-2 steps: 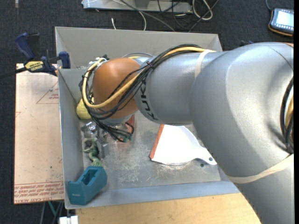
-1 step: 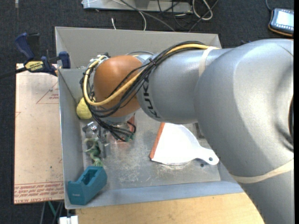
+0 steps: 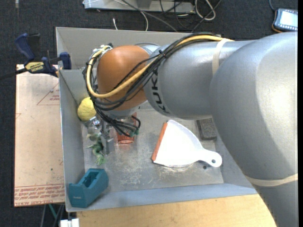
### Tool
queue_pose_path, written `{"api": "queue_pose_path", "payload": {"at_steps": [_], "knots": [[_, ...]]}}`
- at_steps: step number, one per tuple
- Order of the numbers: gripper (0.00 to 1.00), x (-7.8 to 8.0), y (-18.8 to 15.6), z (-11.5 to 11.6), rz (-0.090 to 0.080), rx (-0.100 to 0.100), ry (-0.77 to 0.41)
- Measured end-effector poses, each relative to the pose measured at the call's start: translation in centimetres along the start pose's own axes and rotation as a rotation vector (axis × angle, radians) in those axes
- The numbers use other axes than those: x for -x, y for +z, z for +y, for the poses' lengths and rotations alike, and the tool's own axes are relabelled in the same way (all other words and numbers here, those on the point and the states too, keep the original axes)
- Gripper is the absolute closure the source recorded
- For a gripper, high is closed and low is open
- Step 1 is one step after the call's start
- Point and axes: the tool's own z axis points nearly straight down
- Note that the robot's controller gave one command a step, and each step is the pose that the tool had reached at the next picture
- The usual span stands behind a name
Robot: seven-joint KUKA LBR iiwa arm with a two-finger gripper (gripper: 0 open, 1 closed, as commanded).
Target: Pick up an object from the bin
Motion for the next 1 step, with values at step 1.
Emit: {"api": "queue_pose_path", "payload": {"at_steps": [1], "knots": [[1.00, 0.18, -2.25, 0.02, -0.006, 0.000, 0.001]]}}
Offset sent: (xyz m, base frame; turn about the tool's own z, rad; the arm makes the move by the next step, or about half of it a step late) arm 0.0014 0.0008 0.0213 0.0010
